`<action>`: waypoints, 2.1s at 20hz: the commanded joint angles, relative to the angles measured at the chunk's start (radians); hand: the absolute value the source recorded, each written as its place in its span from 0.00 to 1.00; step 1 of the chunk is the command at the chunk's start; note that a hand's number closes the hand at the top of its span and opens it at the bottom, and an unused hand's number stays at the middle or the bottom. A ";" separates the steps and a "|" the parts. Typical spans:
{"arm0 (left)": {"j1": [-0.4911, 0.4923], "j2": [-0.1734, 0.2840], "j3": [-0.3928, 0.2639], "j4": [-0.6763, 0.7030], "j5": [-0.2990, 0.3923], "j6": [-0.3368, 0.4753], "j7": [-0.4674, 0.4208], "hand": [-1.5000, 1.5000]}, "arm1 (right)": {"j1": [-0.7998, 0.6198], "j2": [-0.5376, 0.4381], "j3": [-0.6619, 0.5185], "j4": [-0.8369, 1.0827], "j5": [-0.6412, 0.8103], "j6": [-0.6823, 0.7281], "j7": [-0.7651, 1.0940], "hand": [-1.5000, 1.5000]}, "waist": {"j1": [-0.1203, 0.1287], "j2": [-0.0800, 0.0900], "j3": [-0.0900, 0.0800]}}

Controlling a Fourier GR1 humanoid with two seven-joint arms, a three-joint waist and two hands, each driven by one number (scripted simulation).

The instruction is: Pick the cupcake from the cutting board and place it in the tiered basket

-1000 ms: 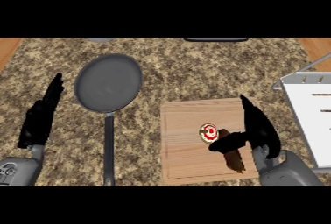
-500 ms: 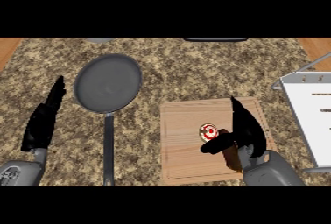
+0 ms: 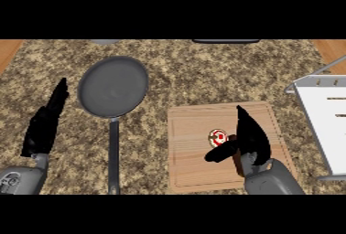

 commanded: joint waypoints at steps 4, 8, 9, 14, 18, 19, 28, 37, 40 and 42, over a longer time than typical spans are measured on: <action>-0.010 -0.007 0.039 0.060 0.012 -0.030 -0.052 0.50 | -0.001 0.050 -0.071 0.032 0.017 0.057 0.163 0.00 | -0.002 0.004 0.001; -0.006 -0.007 0.029 0.002 -0.001 -0.033 0.001 0.50 | -0.035 0.110 -0.108 0.099 0.036 0.058 0.146 0.00 | 0.006 0.003 0.001; -0.011 -0.004 0.036 0.017 -0.004 -0.042 -0.007 0.50 | -0.019 0.131 -0.088 0.105 0.063 0.038 0.134 0.00 | 0.005 0.003 0.001; 0.027 -0.045 0.011 -0.003 -0.037 -0.017 -0.017 0.50 | -0.066 0.157 -0.107 0.203 0.036 0.017 0.112 0.00 | 0.014 0.005 0.002; 0.004 -0.015 0.045 0.014 -0.030 -0.051 -0.014 0.50 | -0.048 0.157 -0.068 0.242 -0.070 0.091 0.028 1.00 | 0.012 0.005 0.002; 0.033 -0.057 0.010 -0.013 -0.053 -0.024 -0.009 0.50 | -0.063 0.141 -0.097 0.225 -0.036 0.175 -0.002 1.00 | 0.009 0.003 0.002; 0.006 -0.052 0.040 -0.075 -0.075 -0.033 0.070 0.50 | -0.090 0.157 -0.051 0.163 -0.012 0.035 0.078 1.00 | 0.009 0.001 0.002; -0.032 -0.034 0.057 -0.015 -0.045 -0.082 -0.010 0.50 | -0.315 -0.070 -0.510 0.446 0.196 -0.146 0.083 1.00 | 0.052 0.045 -0.001; -0.034 -0.047 0.044 -0.012 -0.056 -0.074 -0.013 0.50 | -0.405 -0.143 -0.587 0.501 0.298 -0.214 0.106 1.00 | 0.076 0.044 -0.003; -0.042 -0.054 0.035 -0.012 -0.057 -0.077 -0.012 0.50 | -0.458 -0.179 -0.624 0.519 0.370 -0.273 0.107 1.00 | 0.089 0.047 -0.003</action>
